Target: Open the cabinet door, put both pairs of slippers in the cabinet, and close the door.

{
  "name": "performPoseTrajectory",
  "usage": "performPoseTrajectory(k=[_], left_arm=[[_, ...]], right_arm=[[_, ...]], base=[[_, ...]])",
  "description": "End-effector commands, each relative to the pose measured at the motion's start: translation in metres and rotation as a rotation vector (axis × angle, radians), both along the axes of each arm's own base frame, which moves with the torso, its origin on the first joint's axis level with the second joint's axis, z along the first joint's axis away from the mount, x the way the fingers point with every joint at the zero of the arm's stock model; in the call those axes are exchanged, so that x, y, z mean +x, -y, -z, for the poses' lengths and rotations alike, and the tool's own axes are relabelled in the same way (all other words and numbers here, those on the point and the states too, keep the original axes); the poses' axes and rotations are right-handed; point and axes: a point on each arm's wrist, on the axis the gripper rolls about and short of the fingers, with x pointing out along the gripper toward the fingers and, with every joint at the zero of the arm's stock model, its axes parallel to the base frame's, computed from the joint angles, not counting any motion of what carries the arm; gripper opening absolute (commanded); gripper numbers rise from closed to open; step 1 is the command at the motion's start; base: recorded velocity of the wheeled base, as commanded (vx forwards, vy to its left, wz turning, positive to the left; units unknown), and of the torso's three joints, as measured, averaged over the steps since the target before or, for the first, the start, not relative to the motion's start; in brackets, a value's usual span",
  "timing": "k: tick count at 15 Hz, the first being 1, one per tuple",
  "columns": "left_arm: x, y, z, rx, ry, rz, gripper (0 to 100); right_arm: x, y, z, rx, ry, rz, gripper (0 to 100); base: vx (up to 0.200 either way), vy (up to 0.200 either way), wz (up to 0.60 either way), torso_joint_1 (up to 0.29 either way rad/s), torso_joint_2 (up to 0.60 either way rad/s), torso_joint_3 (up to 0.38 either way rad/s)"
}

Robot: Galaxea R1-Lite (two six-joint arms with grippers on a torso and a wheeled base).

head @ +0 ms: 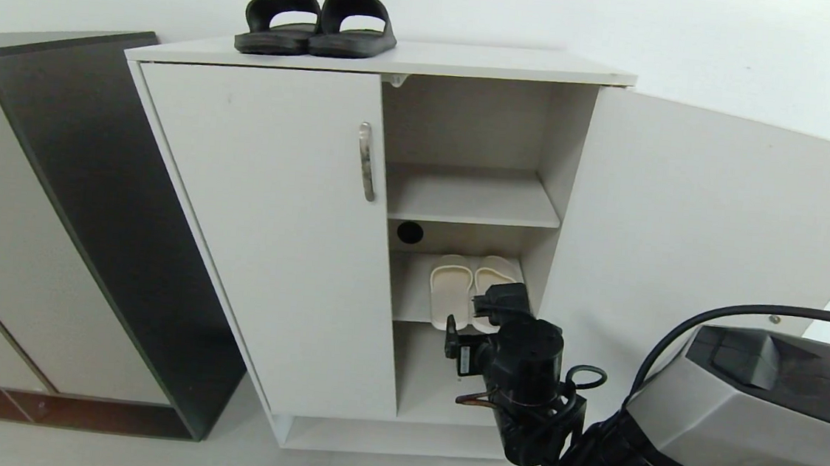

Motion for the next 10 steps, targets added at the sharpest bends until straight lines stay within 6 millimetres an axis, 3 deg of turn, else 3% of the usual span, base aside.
performPoseTrajectory(k=[1,3,10], left_arm=[[0.0001,0.0000,0.0000,0.000,-0.002,0.000,0],[0.0000,0.0000,-0.0001,0.000,0.001,0.000,0],[0.0000,0.0000,0.0000,0.000,0.000,0.005,0]], right_arm=[[0.0001,-0.0001,-0.0016,0.002,0.003,0.000,100],[-0.0002,-0.0008,-0.0021,-0.003,0.007,-0.002,100],[0.0005,-0.0008,-0.0029,-0.010,0.011,-0.005,100]], base=[[0.000,0.000,0.00,0.000,0.00,0.000],[0.000,0.000,0.00,0.000,0.00,0.000],[0.000,0.200,0.00,0.004,0.00,0.003]])
